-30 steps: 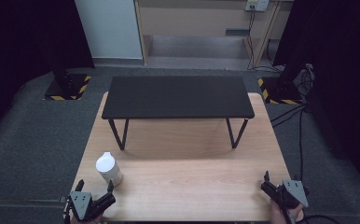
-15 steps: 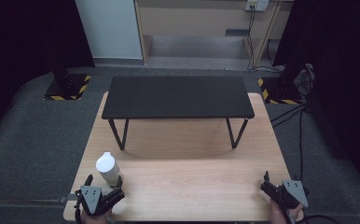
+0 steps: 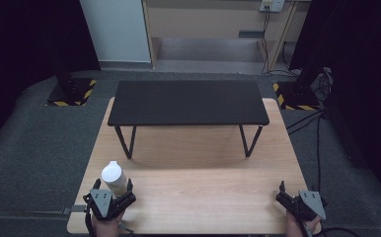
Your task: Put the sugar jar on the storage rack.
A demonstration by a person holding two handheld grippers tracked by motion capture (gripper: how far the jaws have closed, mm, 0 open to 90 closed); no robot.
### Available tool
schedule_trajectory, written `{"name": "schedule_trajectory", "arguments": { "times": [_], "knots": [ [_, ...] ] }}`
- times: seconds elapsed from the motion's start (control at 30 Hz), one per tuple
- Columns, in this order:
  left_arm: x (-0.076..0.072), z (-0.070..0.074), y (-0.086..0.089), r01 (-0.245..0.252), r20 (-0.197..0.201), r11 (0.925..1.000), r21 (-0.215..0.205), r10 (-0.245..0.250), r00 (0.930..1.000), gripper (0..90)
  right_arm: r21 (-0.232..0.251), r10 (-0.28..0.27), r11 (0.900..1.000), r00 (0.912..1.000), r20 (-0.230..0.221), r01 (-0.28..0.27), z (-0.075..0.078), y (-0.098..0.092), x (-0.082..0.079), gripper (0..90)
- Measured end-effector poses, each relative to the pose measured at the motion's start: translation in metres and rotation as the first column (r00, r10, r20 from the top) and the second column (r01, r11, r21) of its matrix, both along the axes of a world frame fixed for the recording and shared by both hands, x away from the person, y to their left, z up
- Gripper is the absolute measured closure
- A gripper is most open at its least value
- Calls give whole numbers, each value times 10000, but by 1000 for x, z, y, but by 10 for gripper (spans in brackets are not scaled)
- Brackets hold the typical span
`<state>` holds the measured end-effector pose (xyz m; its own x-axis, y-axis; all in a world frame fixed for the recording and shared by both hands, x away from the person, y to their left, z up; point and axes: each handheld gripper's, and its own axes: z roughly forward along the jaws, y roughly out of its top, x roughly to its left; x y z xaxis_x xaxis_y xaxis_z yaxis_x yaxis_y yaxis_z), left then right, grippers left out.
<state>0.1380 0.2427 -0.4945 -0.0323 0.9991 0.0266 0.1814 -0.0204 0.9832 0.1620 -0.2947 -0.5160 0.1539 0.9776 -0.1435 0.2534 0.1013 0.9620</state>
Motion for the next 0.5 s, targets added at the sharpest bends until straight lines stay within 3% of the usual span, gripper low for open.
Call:
{"name": "schedule_trajectory", "arguments": {
  "times": [0.27, 0.5],
  "knots": [
    [4, 4, -5, -203, 81, 9997, -103, 204, 9998, 2, -40, 30, 10000, 10000, -2, -30, 0, 0, 0, 5],
    [1, 7, -11, -543, 283, 9985, -47, 545, 9981, 80, -105, 48, 9999, 10000, -24, -48, 0, 0, 0, 5]
  ]
}}
